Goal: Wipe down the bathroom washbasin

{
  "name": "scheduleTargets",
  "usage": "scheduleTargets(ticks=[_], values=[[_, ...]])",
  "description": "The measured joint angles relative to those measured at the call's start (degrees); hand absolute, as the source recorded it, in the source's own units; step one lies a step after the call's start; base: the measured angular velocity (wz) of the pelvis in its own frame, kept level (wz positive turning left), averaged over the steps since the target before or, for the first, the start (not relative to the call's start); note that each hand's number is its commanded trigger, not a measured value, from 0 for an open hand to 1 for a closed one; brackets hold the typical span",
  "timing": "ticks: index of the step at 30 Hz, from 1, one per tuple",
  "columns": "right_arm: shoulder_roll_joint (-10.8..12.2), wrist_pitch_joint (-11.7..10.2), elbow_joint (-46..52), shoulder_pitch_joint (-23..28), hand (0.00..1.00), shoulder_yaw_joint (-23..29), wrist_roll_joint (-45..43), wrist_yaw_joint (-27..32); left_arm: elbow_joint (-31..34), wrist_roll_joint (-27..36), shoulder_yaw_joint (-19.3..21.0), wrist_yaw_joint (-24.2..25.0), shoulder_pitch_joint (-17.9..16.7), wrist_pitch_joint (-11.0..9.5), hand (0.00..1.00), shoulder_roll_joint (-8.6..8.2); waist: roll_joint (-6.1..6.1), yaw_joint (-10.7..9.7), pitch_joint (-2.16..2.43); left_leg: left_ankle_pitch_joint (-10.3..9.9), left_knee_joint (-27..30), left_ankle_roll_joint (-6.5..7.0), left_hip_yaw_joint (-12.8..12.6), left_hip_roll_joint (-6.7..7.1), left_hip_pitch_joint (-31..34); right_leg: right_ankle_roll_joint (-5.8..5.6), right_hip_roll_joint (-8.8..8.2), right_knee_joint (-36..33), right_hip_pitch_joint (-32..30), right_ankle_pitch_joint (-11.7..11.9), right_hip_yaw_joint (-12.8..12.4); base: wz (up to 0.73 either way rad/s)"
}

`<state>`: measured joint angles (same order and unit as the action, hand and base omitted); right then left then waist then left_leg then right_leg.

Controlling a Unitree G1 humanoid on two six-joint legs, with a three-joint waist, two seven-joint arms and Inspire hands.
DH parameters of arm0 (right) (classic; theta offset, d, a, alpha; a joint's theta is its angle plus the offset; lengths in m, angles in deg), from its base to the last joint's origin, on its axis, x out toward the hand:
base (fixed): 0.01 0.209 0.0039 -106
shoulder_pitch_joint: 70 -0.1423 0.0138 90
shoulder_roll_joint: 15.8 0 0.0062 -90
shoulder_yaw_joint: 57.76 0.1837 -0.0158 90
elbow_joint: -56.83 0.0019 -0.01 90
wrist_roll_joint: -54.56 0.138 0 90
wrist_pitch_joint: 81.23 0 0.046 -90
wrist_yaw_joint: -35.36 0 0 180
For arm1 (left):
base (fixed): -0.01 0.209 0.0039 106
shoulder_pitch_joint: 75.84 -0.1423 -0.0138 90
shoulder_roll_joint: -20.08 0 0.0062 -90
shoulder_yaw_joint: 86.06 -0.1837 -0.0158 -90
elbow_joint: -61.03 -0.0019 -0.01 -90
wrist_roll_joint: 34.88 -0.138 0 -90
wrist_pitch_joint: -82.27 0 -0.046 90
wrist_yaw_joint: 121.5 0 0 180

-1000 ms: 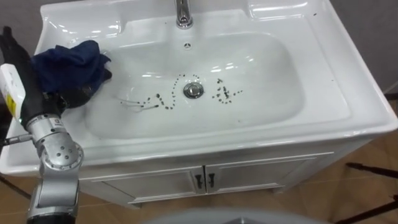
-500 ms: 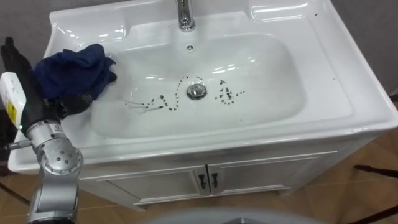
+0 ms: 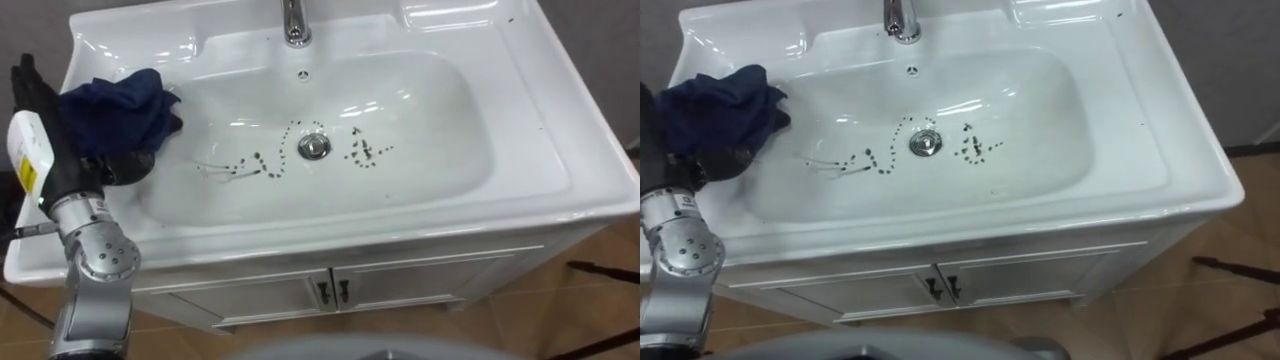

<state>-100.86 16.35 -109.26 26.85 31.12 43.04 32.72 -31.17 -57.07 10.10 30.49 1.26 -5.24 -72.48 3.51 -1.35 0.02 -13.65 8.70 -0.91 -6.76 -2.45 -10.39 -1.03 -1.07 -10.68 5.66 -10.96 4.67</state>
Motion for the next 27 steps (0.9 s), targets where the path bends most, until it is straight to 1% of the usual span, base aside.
scheduleTargets(ticks=[2, 5, 10, 16, 21, 22, 23, 26, 27], values=[[0.0, 0.0, 0.2, 0.1, 0.0, 0.0, 0.0, 0.0, 0.0, -2.7, -0.3, 0.0, -0.1, 0.0, 0.0, 0.0, -0.12, -0.1, -0.11, 0.0, 0.0, 0.0, -0.1, -0.01, -0.2, 0.0, 0.01, 0.0, 0.1, 0.0, -0.1, -0.02], [0.0, 0.0, 0.5, 0.2, 0.0, 0.0, 0.0, 0.0, 0.0, -4.6, -0.3, -0.2, -0.1, 0.0, 0.0, 0.0, -0.24, -0.1, -0.17, 0.0, -0.1, 0.0, -0.3, 0.0, -0.3, 0.0, 0.01, 0.0, 0.2, 0.0, -0.2, -0.02], [0.0, 0.0, 0.8, 0.7, 0.0, 0.0, 0.0, 0.1, -0.1, -5.0, -0.4, -0.6, -0.5, 0.0, 0.0, 0.0, -0.37, 0.0, -0.18, 0.0, 0.0, 0.0, -1.0, -0.01, -0.3, 0.0, 0.05, 0.0, -0.1, 0.0, -0.7, -0.05], [0.0, 0.1, 0.9, 1.3, 0.0, 0.0, 0.0, 0.1, -2.9, -5.0, -0.4, -1.3, -0.5, 0.1, 0.0, 0.01, -0.37, -0.2, -0.15, 0.0, 0.0, 0.0, -1.1, -0.01, 0.1, -0.01, 0.06, -0.2, -0.8, 0.0, -0.8, -0.01], [0.0, 0.8, 1.4, 1.7, 0.0, 0.0, 0.0, 0.1, -4.0, -6.9, 0.1, -1.8, -0.4, 0.1, 0.0, 0.01, -0.41, 0.0, -0.07, 0.0, 0.0, 0.0, -1.3, -0.01, 0.0, -0.02, 0.08, -0.3, -0.9, 0.0, -1.0, 0.0], [0.0, 1.1, 1.8, 1.9, 0.0, 0.1, 0.0, 0.1, -4.0, -7.4, 0.4, -1.8, -0.4, 0.1, 0.0, 0.01, -0.26, 0.1, 0.06, 0.0, 0.0, 0.0, -1.3, -0.02, 0.0, -0.02, 0.09, -0.3, -0.9, 0.0, -1.0, -0.03], [0.0, 1.3, 2.4, 2.2, 0.0, 0.1, 0.0, 0.1, -4.0, -7.7, 0.7, -1.9, -0.4, 0.2, 0.0, 0.01, -0.34, 0.1, 0.08, 0.0, 0.0, 0.0, -1.5, -0.03, -0.1, -0.02, 0.11, -0.3, -0.8, 0.0, -1.2, -0.04], [0.0, 1.3, 2.8, 2.4, 0.0, 0.1, 0.0, 0.1, -4.0, -8.0, 0.8, -2.9, -0.4, 1.3, 0.0, 0.01, -0.3, 0.1, 0.31, 0.0, 0.0, 0.0, -2.0, -0.03, -0.3, -0.02, 0.1, -0.3, -0.8, 0.0, -1.5, -0.07], [0.0, 1.3, 2.8, 2.5, 0.0, 0.1, 0.0, 0.1, -4.0, -8.0, 0.9, -2.9, -0.4, 1.4, 0.0, 0.01, -0.28, 0.1, 0.32, 0.0, 0.0, 0.0, -2.0, -0.03, -0.3, -0.03, 0.09, -0.3, -0.8, 0.0, -1.5, -0.04]])
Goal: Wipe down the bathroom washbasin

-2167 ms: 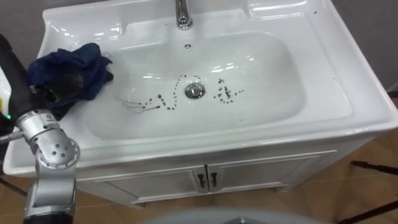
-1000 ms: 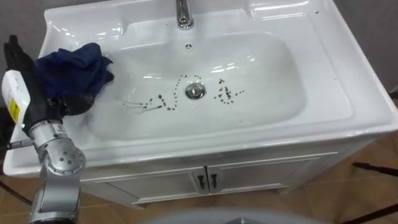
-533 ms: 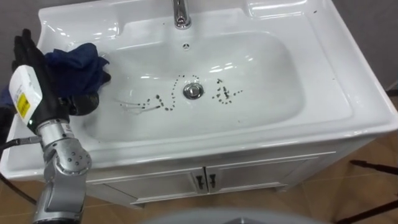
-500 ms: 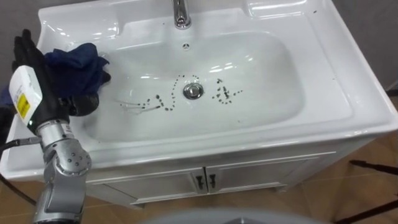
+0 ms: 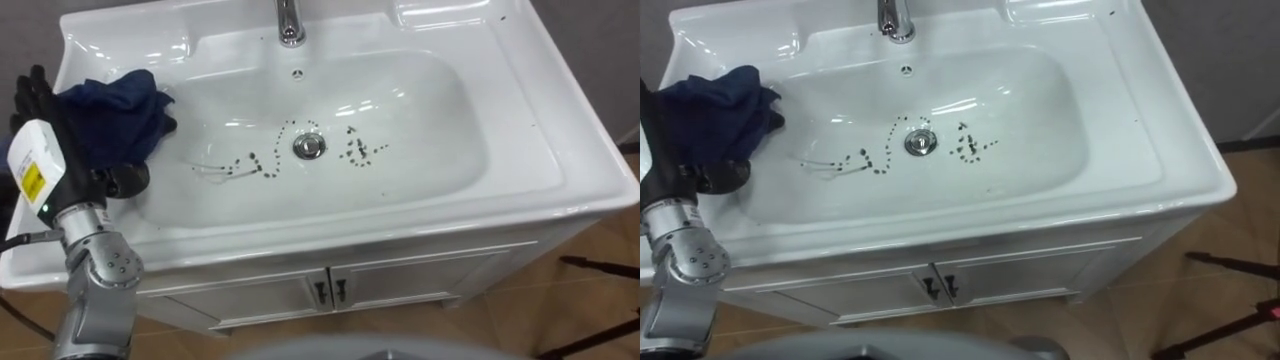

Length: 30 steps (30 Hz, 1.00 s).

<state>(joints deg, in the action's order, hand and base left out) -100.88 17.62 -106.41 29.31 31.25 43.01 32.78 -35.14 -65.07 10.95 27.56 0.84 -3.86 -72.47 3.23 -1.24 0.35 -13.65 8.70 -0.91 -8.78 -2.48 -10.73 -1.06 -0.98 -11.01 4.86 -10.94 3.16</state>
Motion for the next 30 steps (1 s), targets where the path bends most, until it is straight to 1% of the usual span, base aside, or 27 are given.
scheduleTargets(ticks=[2, 4, 6, 8, 11, 15, 17, 24, 28, 30], values=[[0.0, 0.0, 0.5, 0.2, 0.0, 0.1, 0.0, 0.0, 0.0, 0.0, 0.1, 0.0, 0.0, 0.3, 0.0, 0.0, 0.0, -0.1, 0.0, 0.0, 0.0, 0.0, -0.1, 0.0, 0.0, -0.01, 0.0, 0.0, 0.0, 0.0, 0.0, 0.0], [0.0, 0.1, 0.7, 0.2, 0.0, 0.1, 0.0, 0.0, 0.0, 0.0, 0.1, 0.0, 0.1, 1.1, 0.0, 0.0, 0.0, -0.1, 0.0, 0.0, 0.0, 0.0, -0.1, 0.0, 0.0, 0.0, 0.01, 0.0, 0.0, 0.0, -0.1, 0.0], [0.0, 0.2, 0.8, 0.3, 0.0, 0.1, 0.0, 0.0, 0.0, 0.0, 0.1, 0.0, 0.1, 1.6, 0.0, 0.0, 0.0, -0.2, -0.01, 0.0, 0.0, 0.0, -0.2, -0.01, 0.0, 0.0, 0.0, 0.0, 0.0, 0.0, -0.1, 0.0], [0.0, 1.2, 0.9, 0.0, 0.0, 0.1, 0.0, 0.0, -0.7, 0.1, 0.6, 0.0, 0.5, 2.5, 0.0, 0.0, 0.02, -0.1, -0.03, 0.0, 0.0, 0.0, -0.5, -0.03, 0.0, 0.01, 0.01, -0.8, -0.3, 0.0, -0.3, -0.05], [0.0, 1.6, 1.7, -0.1, 0.0, 0.1, 0.0, 0.0, -2.8, 0.0, 1.3, 0.0, 1.3, 3.5, 0.0, 0.0, 0.04, 0.0, -0.04, 0.0, 0.0, 0.0, -0.7, -0.03, 0.1, 0.0, 0.03, -0.8, -0.7, 0.0, -0.6, -0.04], [0.0, 2.2, 2.1, -0.2, 0.0, 0.1, 0.0, 0.1, -4.2, 0.1, 2.0, 0.1, 1.4, 4.0, 0.0, 0.0, 0.21, -0.1, -0.08, 0.0, -0.4, 0.0, -0.7, -0.05, 0.1, 0.0, 0.11, -0.9, -0.6, 0.0, -0.6, 0.0], [0.0, 2.6, 2.1, 0.0, 0.0, 0.1, 0.0, 0.4, -4.8, 0.2, 2.0, 0.1, 1.4, 4.6, 0.0, -0.01, 0.42, 0.0, -0.12, 0.0, -0.8, 0.0, -0.6, -0.08, 0.0, 0.0, 0.19, -0.9, -0.6, 0.0, -0.5, 0.05], [-0.1, 3.7, 2.2, 0.0, 0.0, 0.2, -0.5, 0.2, -6.7, 1.0, 2.0, 0.5, 1.7, 4.5, 0.0, -0.01, 0.97, -0.2, -0.06, 0.0, -1.0, -0.01, -0.3, -0.17, 0.0, 0.1, 0.21, -0.9, -0.6, 0.1, 0.0, 0.0], [-0.3, 3.7, 2.9, 0.0, 0.0, 0.7, -0.4, 0.0, -7.2, 1.4, 3.0, 1.8, 3.5, 4.5, 0.0, 0.06, 0.96, -0.2, -0.04, 0.0, -0.9, -0.04, -0.2, -0.16, 0.1, 0.12, 0.19, -1.0, -0.8, 0.1, 0.1, 0.0], [-0.4, 3.7, 3.5, 0.1, 0.0, 0.7, -0.4, 0.2, -7.3, 1.4, 3.7, 1.9, 4.4, 4.9, 0.0, 0.18, 0.96, -0.2, -0.04, 0.0, -0.8, -0.04, -0.1, -0.16, 0.2, 0.13, 0.2, -1.0, -0.8, 0.1, 0.0, 0.0]])
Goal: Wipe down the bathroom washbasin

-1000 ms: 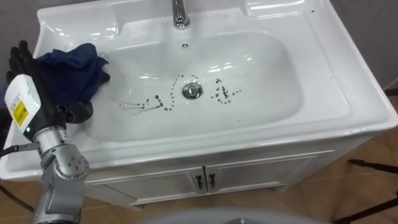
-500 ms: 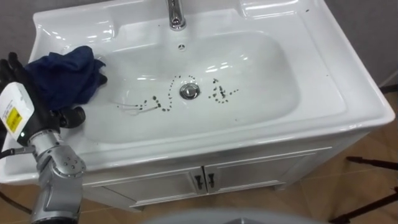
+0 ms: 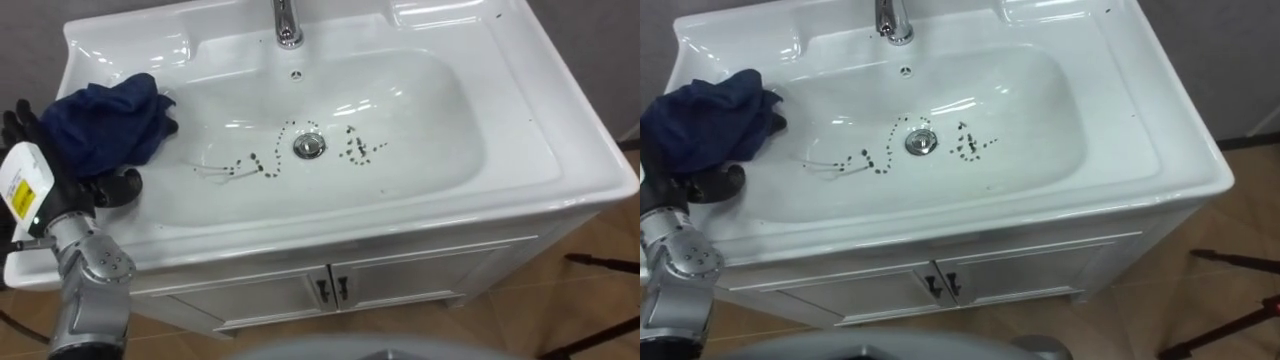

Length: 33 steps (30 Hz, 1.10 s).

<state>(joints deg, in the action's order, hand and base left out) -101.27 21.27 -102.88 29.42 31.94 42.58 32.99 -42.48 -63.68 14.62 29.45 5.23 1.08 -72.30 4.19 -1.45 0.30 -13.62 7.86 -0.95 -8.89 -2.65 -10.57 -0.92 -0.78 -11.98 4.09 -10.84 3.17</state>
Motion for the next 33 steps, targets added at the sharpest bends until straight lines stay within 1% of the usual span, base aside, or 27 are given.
scheduleTargets(ticks=[5, 10, 12, 15, 18, 20, 22, 23, 26, 30, 33], values=[[0.0, -0.7, 0.6, 0.0, 0.0, 0.0, -0.1, 1.0, -1.6, 0.0, 0.1, 0.1, 2.1, 0.1, 0.0, 0.39, 0.25, -0.3, -0.04, 0.0, 0.1, 0.0, 0.1, 0.02, -0.1, 0.01, 0.0, 0.1, 0.0, 0.0, -0.1, 0.0], [0.0, -1.4, 0.6, 0.8, 0.0, 0.0, -0.1, 1.0, -5.3, -0.1, 0.3, -0.1, 5.0, 0.0, 0.0, 0.52, 0.49, -0.8, -0.19, 0.0, 0.8, 0.01, 0.2, 0.04, 0.1, 0.01, -0.11, 0.1, 0.3, 0.0, 0.0, 0.01], [0.0, -1.4, 0.6, 0.8, 0.0, 0.0, -0.1, 1.0, -5.9, -0.1, 0.3, -0.1, 5.3, 0.0, 0.0, 0.61, 0.47, -1.3, -0.33, 0.0, 0.9, 0.01, 0.3, 0.03, -0.1, 0.0, -0.11, 0.2, 0.6, 0.0, 0.1, 0.03], [0.0, -1.5, 1.0, 1.3, 0.0, 0.4, 0.0, 1.0, -6.8, 0.1, 0.4, -0.1, 5.7, 0.1, 0.0, 0.63, 0.38, -1.9, -0.36, 0.0, 0.9, 0.01, 0.5, 0.04, -0.2, -0.01, -0.11, 0.1, 0.9, 0.0, 0.1, 0.01], [0.0, -1.6, 1.0, 1.7, 0.0, 0.5, 0.1, 0.5, -8.4, 1.8, 0.5, 0.3, 7.2, 0.2, 0.0, 1.14, 0.31, -2.2, -0.39, 0.0, 0.8, 0.0, 0.5, 0.03, -0.2, 0.04, -0.11, -0.6, 0.6, -0.1, 0.2, 0.0], [0.0, -1.6, 1.0, 1.9, 0.0, 0.8, 0.1, -0.3, -8.4, 2.0, 0.6, 0.8, 7.4, 0.2, 0.0, 1.16, 0.18, -2.8, -0.37, 0.0, 0.7, -0.02, 0.5, 0.0, -0.2, 0.07, -0.08, -0.8, 0.5, -0.2, 0.1, 0.0], [0.0, -1.4, 1.0, 1.9, 0.0, 1.8, -0.1, -0.4, -8.7, 2.0, 0.7, 1.3, 8.3, 0.2, 0.0, 1.26, 0.09, -3.0, -0.33, 0.0, 0.8, -0.02, 0.3, 0.0, 0.1, 0.08, -0.07, -1.0, 0.1, -0.2, -0.1, -0.05], [-0.1, -1.3, 1.1, 1.9, 0.0, 2.2, -0.1, -0.4, -8.9, 1.9, 0.8, 1.9, 8.9, 0.4, 0.0, 1.6, -0.08, -3.1, -0.33, 0.0, 0.7, -0.04, 0.2, 0.0, 0.3, 0.11, -0.06, -1.1, -0.2, -0.1, -0.3, -0.06], [-0.3, -1.2, 1.1, 2.4, 0.0, 2.8, -0.1, -0.4, -9.0, 2.3, 1.0, 3.2, 9.2, 0.5, 0.0, 2.78, -0.61, -3.1, -0.29, 0.1, 0.8, -0.04, 0.2, 0.0, 0.3, 0.11, -0.05, -1.1, -0.2, -0.1, -0.3, -0.01], [-0.4, -1.1, 1.2, 3.1, 0.0, 2.8, -0.1, -0.4, -9.1, 2.3, 2.1, 3.8, 9.3, 0.5, 0.0, 2.88, -0.94, -3.0, -0.26, 0.1, 0.8, -0.05, -0.2, -0.01, -0.1, 0.12, 0.03, -1.6, -0.4, -0.1, -0.7, -0.05], [-0.4, -1.1, 1.7, 3.3, 0.0, 2.7, -0.2, -0.4, -9.9, 2.4, 2.2, 3.9, 9.8, 0.5, 0.0, 2.87, -1.02, -3.2, -0.25, 0.1, 0.8, -0.05, -0.4, 0.0, -0.1, 0.11, -0.01, -1.8, -0.4, -0.1, -0.8, -0.03]])
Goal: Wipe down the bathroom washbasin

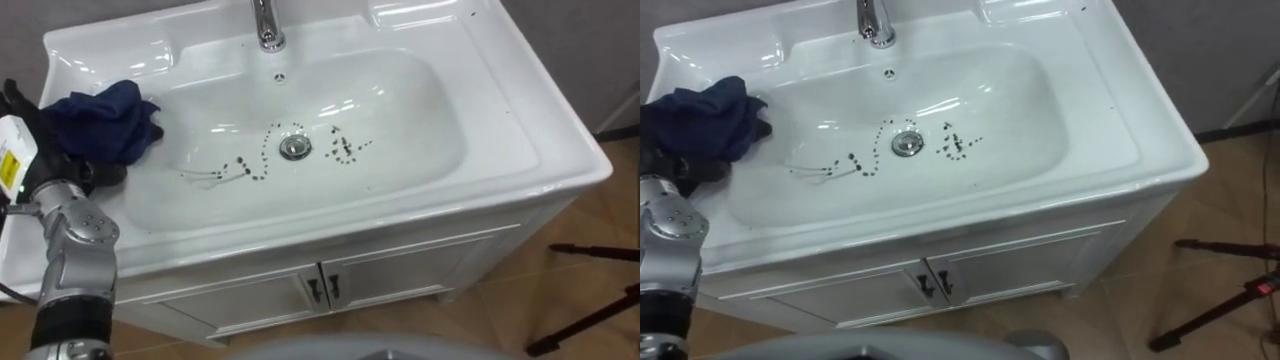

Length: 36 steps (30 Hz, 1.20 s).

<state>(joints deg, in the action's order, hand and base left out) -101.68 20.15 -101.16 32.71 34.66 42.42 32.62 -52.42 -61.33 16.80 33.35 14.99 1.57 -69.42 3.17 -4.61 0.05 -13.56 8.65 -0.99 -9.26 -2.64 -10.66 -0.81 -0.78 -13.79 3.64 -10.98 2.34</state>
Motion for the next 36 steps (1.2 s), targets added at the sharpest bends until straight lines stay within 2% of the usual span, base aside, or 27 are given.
scheduleTargets(ticks=[14, 17, 23, 28, 36], values=[[-0.2, 0.8, -1.0, 0.2, 0.0, 0.0, -2.0, -1.7, -5.3, -0.1, 0.7, 1.1, 2.6, -0.8, 0.0, 0.02, -0.58, 0.2, 0.06, 0.4, 0.1, 0.0, -0.3, 0.08, 0.2, 0.13, -0.08, -1.0, -0.7, 0.0, -0.5, -0.01], [-0.2, 1.9, -0.9, 0.1, 0.0, 0.0, -2.0, -1.8, -7.4, -0.2, 2.0, 2.5, 4.7, -0.4, 0.0, 0.04, -0.8, 0.3, 0.15, 0.4, 0.9, 0.01, 0.0, 0.07, 1.6, 0.2, -0.11, -1.1, -1.6, 0.2, -0.4, 0.02], [-0.2, 2.6, -0.7, -0.7, 0.0, -0.1, -2.0, -2.4, -11.7, -0.1, 2.6, 7.1, 8.3, 0.5, 0.0, 1.97, -1.25, 0.5, 0.22, 1.1, 0.9, 0.01, 0.0, 0.05, 2.4, 0.37, -0.09, -1.1, -2.4, 1.0, -0.4, 0.0], [-0.2, 2.6, -0.5, -0.9, 0.0, -0.1, -2.2, -2.4, -12.2, -0.6, 1.6, 10.8, 8.4, 0.8, 0.0, 2.37, -1.39, 0.5, 0.22, 1.4, 0.9, 0.01, 0.0, 0.05, 2.5, 0.36, -0.07, -0.9, -2.4, 1.3, -0.4, 0.0], [-0.2, 2.5, 1.7, -0.9, 0.0, -0.1, -3.5, -2.3, -12.7, -3.4, -0.4, 12.0, 8.4, 1.6, 0.0, 2.68, -1.28, 0.2, 0.22, 1.7, 0.8, 0.04, -0.1, 0.03, 2.5, 0.43, 0.01, -0.1, -2.2, 2.2, -0.5, 0.0]])
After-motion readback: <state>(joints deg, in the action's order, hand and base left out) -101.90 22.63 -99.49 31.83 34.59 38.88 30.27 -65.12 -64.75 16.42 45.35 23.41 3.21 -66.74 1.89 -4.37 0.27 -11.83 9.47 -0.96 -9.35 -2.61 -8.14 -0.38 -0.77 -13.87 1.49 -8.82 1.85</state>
